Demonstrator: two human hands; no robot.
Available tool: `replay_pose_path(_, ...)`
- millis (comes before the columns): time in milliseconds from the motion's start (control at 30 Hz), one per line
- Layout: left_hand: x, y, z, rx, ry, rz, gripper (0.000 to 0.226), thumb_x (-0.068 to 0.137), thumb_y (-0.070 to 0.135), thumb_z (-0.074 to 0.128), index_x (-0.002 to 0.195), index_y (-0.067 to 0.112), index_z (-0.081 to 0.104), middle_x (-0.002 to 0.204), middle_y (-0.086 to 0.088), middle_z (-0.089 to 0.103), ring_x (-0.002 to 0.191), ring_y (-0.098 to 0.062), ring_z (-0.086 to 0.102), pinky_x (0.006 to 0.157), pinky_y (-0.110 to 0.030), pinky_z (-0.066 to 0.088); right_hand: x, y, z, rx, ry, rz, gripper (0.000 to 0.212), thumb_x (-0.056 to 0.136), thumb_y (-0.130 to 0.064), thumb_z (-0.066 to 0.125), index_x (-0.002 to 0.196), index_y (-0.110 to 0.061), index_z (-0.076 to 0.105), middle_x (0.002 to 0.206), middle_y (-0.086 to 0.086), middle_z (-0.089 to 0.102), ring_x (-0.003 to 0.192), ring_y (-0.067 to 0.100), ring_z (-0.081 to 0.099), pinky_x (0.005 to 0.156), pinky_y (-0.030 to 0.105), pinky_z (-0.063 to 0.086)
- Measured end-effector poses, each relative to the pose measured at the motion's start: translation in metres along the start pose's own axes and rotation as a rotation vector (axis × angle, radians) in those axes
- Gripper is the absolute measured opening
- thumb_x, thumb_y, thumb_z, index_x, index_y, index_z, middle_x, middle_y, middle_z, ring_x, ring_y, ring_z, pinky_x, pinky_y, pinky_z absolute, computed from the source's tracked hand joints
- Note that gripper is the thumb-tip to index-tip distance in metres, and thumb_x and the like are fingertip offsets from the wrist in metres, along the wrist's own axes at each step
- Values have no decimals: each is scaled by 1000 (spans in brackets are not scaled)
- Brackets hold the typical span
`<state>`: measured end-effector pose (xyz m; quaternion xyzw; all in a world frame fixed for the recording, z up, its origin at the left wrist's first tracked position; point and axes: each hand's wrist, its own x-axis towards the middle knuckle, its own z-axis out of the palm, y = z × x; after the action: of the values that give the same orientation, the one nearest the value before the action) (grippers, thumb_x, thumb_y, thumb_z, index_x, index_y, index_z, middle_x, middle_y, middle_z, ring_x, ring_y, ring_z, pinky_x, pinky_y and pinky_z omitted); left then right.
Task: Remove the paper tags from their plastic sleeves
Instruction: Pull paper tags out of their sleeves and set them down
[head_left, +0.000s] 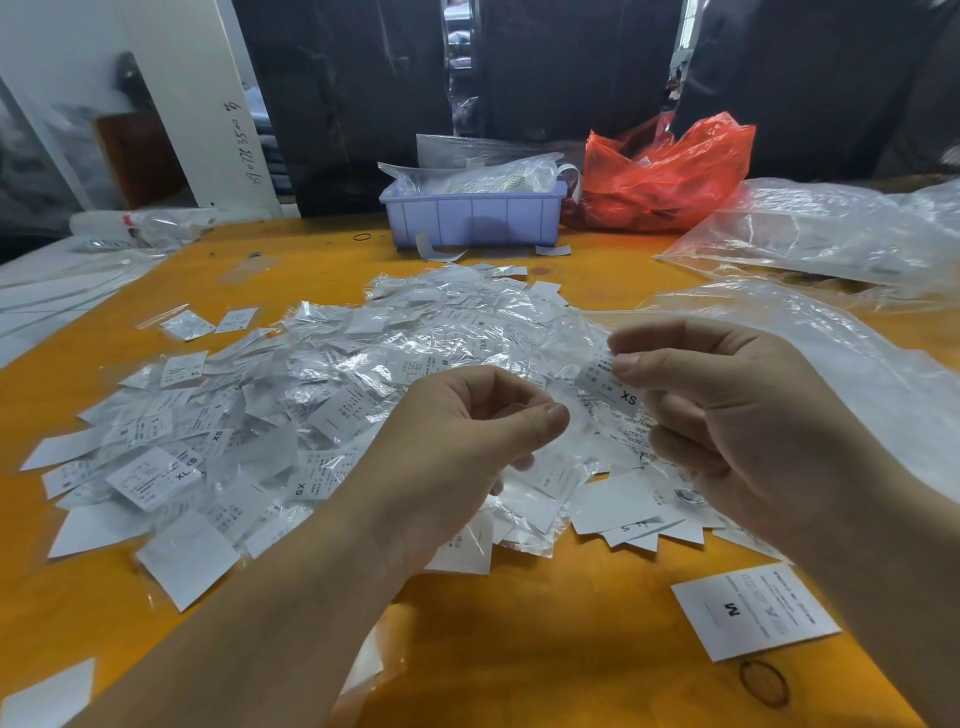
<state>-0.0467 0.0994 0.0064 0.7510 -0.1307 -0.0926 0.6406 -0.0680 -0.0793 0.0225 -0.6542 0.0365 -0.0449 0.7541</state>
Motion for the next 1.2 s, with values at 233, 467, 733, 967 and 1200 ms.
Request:
replay_pose_path(233,0,2,1,-5,-5,0,22,65,36,74,78,18,72,62,8,67,53,-1,59,49,-15,48,-3,2,3,-111,20,-58,14,80,0,70,81,-13,72,41,-8,47,35,6,29,38,18,32)
replay_pose_path(467,0,1,0,1,-19,3,18,68,33,75,79,18,72,62,8,67,53,-1,59,49,-15,47,-4,1,1,-137,85,-96,12,80,-1,70,83,-13,71,38,-11,46,34,5,30,44,23,33)
replay_pose_path(733,0,1,0,0,-20,8,22,64,37,74,77,19,72,62,9,66,54,-1,59,48,-15,45,-4,3,3,-117,30,-94,13,81,2,69,85,-11,71,39,-11,50,33,4,29,36,17,32)
replay_pose_path(967,0,1,1,0,-32,1,20,65,36,74,76,19,72,62,9,66,54,-2,59,49,-16,47,-4,8,4,-116,2,-131,13,81,1,69,85,-11,71,40,-12,50,32,3,30,36,18,29)
replay_pose_path(1200,-2,3,1,-13,-72,2,19,66,35,73,76,19,72,63,9,67,56,-2,60,51,-16,48,-1,13,5,-173,31,-245,12,79,-2,74,82,-13,74,60,-8,62,40,0,50,41,8,36)
